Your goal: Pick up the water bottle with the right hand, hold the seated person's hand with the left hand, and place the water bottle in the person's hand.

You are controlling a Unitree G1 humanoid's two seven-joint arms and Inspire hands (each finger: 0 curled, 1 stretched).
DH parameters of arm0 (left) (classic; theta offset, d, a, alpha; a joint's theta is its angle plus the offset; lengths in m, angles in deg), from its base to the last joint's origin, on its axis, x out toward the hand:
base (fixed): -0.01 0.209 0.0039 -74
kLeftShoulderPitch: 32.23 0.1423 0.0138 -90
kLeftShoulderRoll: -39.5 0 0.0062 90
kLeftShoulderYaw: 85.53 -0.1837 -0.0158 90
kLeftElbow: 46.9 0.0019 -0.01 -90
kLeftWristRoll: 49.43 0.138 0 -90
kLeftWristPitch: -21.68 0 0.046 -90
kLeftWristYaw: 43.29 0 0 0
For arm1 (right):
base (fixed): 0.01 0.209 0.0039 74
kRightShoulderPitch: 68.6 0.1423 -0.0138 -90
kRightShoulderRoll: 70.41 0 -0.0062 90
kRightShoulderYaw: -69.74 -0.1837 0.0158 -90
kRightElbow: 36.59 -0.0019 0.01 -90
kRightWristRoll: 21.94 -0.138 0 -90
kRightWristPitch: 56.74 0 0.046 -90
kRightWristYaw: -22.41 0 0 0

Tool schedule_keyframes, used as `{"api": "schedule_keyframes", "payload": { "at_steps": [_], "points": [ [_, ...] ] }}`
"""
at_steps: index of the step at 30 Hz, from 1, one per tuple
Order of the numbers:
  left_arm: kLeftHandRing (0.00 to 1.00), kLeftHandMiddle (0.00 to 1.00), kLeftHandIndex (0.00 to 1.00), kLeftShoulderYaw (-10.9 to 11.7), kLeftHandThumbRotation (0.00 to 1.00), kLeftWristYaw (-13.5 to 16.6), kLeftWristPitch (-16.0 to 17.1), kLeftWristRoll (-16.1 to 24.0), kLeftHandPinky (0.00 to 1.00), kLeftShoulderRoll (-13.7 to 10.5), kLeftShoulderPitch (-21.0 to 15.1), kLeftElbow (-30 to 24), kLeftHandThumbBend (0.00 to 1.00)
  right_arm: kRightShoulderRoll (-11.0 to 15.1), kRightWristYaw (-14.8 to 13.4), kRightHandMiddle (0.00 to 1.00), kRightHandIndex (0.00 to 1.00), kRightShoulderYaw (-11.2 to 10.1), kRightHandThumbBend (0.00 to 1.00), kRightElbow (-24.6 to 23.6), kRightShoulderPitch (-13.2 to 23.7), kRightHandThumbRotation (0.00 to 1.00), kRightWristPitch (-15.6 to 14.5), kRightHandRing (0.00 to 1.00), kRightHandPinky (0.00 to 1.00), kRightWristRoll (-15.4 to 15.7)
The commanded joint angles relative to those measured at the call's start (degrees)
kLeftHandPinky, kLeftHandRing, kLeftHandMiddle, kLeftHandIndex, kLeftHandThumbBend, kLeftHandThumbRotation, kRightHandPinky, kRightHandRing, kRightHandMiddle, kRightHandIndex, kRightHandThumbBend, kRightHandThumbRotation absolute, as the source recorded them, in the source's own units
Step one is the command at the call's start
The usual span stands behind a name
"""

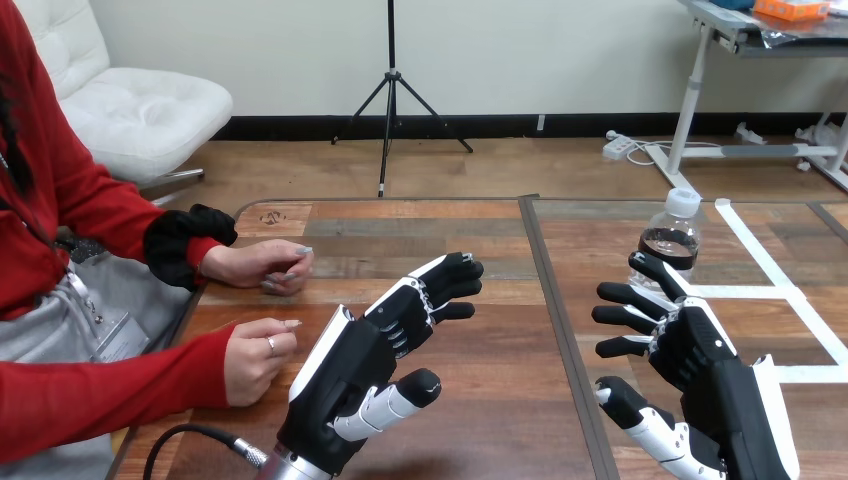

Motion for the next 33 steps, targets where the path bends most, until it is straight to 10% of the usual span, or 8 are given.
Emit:
{"api": "schedule_keyframes", "payload": {
  "at_steps": [1,33],
  "points": [
    [0.86,0.87,0.86,-0.2,0.75,0.7,0.8,0.2,0.81,-0.2,-3.6,-0.3,1.0,0.1,-0.4,0.77,0.87,0.0,0.89,0.0,3.1,0.57,1.5,0.72,0.58,-0.1],
    [0.85,0.86,0.85,-0.2,0.75,-0.3,0.6,-0.5,0.8,-0.3,-3.7,0.0,0.99,0.0,-1.1,0.77,0.86,-0.1,0.88,-0.4,2.6,0.55,1.8,0.71,0.57,0.7]
  ]
}}
